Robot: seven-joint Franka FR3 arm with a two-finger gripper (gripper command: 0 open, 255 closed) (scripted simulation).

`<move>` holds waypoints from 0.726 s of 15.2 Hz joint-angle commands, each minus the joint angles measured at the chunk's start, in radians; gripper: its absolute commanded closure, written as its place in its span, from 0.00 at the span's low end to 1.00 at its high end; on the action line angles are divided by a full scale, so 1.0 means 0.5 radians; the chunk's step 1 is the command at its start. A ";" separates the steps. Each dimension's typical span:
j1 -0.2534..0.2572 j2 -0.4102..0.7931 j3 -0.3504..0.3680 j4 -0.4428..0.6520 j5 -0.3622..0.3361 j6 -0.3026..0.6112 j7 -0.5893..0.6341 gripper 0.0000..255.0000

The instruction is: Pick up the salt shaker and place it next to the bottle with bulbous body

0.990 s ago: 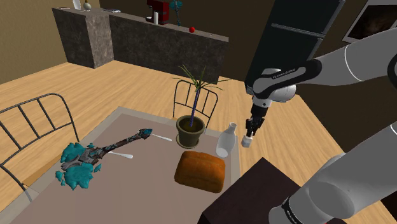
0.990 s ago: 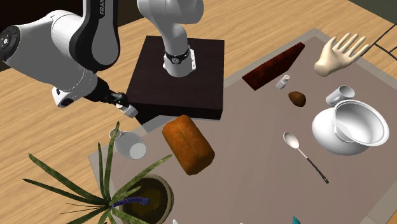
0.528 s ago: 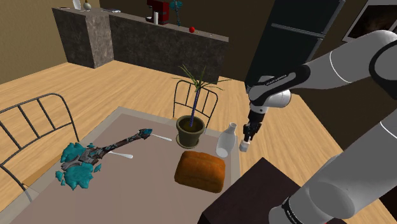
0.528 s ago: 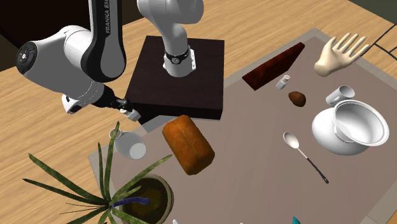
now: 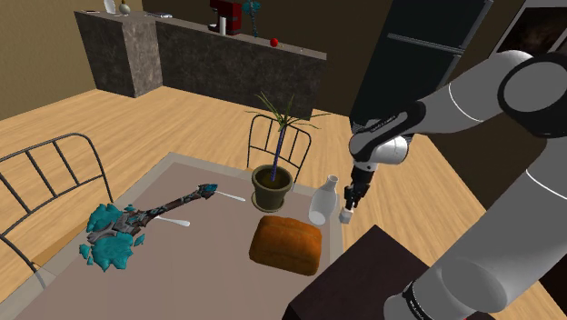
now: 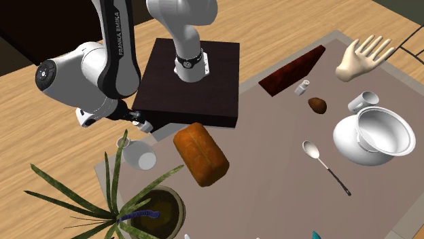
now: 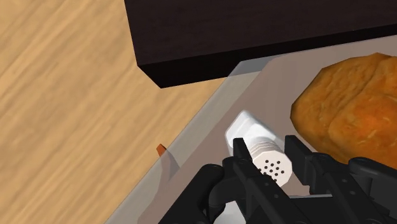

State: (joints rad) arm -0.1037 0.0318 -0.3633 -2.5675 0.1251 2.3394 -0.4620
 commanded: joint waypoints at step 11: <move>-0.023 0.392 0.080 0.025 0.281 0.325 -0.215 1.00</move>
State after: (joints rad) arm -0.1137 0.2106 -0.3299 -2.5562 0.2510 2.4871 -0.5605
